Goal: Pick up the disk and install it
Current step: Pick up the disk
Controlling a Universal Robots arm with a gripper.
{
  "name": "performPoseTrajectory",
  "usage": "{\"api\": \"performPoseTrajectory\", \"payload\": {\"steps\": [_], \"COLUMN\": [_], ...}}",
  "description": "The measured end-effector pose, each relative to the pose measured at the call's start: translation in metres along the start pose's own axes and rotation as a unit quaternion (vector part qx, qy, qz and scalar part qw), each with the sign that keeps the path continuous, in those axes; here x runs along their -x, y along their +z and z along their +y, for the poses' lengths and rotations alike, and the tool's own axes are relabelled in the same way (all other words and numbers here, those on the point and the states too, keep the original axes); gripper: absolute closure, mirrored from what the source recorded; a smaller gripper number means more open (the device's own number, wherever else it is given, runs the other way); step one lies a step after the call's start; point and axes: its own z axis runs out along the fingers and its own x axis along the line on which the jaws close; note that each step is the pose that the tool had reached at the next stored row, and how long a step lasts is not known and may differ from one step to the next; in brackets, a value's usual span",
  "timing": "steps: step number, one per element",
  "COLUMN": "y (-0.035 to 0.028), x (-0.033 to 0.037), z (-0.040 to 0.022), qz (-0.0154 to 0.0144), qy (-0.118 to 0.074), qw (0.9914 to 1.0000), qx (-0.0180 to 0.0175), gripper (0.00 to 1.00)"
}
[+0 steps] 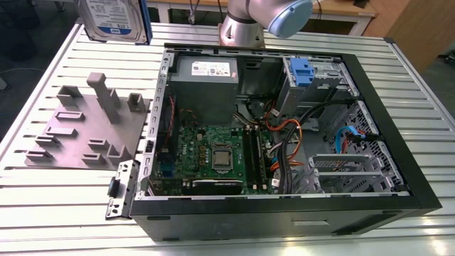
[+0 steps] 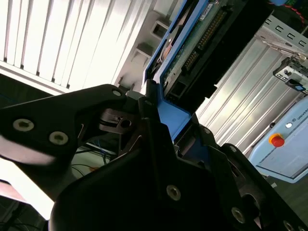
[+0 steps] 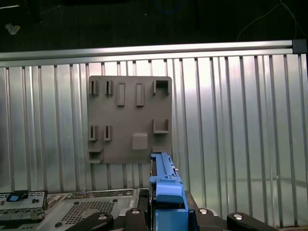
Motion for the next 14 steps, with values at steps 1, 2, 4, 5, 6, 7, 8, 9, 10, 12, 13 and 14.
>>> {"api": "performPoseTrajectory", "payload": {"steps": [1, 2, 4, 5, 6, 7, 8, 9, 10, 12, 13, 14], "y": [0.0000, -0.0001, -0.0003, -0.0003, -0.0004, -0.0004, -0.0005, -0.0006, -0.0007, -0.0010, -0.0010, -0.0011], "x": [-0.0015, -0.0031, -0.0064, -0.0081, -0.0102, -0.0121, -0.0140, -0.0161, -0.0185, -0.0243, -0.0271, -0.0295], "z": [-0.0002, -0.0003, -0.0006, -0.0008, -0.0010, -0.0012, -0.0014, -0.0016, -0.0019, -0.0026, -0.0030, -0.0037], "qz": [0.0001, 0.0002, 0.0003, 0.0004, 0.0004, 0.0004, 0.0005, 0.0006, 0.0008, 0.0012, 0.0013, 0.0013], "qy": [0.000, 0.000, -0.001, -0.001, -0.001, -0.001, -0.001, -0.001, -0.001, -0.001, -0.001, -0.001], "qw": [1.00000, 1.00000, 1.00000, 1.00000, 1.00000, 1.00000, 1.00000, 1.00000, 1.00000, 1.00000, 1.00000, 1.00000], "qx": [0.0000, 0.0000, 0.0000, 0.0000, 0.0000, -0.0001, 0.0000, -0.0001, -0.0001, -0.0001, -0.0001, -0.0001], "gripper": [0.64, 0.64, 0.64, 0.64, 0.64, 0.64, 0.64, 0.64, 0.64, 0.64, 0.64, 0.64]}}
